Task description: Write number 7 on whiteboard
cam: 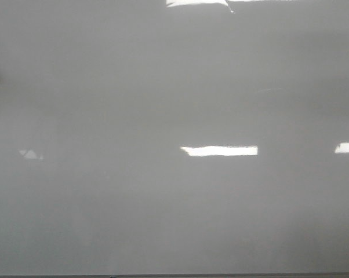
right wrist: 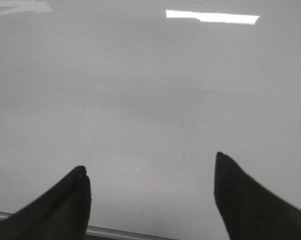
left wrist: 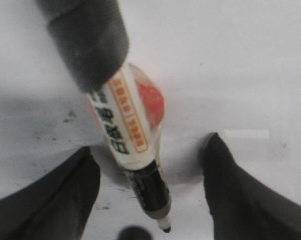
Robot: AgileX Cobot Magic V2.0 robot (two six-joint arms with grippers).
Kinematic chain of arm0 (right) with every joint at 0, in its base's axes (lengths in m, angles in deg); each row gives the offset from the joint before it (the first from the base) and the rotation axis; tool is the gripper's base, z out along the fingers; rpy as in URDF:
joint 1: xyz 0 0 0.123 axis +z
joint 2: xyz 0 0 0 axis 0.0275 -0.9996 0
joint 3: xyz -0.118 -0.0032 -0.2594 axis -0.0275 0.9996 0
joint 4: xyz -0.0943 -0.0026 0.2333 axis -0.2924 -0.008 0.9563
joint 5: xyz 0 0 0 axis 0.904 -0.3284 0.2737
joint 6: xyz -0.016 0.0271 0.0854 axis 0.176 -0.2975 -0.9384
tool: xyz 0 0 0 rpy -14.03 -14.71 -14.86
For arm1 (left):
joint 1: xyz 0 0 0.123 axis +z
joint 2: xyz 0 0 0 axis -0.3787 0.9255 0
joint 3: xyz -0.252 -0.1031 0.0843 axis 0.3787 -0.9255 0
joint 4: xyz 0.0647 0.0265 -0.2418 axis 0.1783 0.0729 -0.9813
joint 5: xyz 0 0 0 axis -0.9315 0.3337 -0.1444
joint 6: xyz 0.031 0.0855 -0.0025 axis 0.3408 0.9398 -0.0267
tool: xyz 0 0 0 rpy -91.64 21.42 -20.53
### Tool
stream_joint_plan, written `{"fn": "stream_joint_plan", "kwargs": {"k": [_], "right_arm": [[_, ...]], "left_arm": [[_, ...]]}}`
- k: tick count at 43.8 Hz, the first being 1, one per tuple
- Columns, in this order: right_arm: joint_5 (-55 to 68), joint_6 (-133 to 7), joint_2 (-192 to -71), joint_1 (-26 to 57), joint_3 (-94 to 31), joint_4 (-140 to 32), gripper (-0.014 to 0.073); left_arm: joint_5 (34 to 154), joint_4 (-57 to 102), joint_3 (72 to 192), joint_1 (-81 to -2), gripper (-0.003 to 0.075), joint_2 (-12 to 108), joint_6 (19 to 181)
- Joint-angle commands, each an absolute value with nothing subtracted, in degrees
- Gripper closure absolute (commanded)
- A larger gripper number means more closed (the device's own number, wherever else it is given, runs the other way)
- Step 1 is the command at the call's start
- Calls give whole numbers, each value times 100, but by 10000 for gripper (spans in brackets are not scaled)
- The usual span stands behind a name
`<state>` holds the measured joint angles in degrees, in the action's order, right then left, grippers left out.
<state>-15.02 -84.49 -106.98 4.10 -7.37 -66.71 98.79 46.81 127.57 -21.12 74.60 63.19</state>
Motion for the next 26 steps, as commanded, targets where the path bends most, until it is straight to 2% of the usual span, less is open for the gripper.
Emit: {"fn": "stream_joint_plan", "kwargs": {"k": [1, 13, 26], "right_arm": [[-1119, -8407, -10739, 423, -937, -6724, 53], [-1106, -8407, -10739, 423, -937, -6724, 53], [-1114, -8407, -10739, 423, -937, -6724, 53]], "left_arm": [[9439, 4669, 12945, -2137, 410, 7295, 6274], [9500, 4669, 12945, -2137, 591, 7295, 6274], [10026, 4678, 12945, -2137, 705, 6840, 6274]]}}
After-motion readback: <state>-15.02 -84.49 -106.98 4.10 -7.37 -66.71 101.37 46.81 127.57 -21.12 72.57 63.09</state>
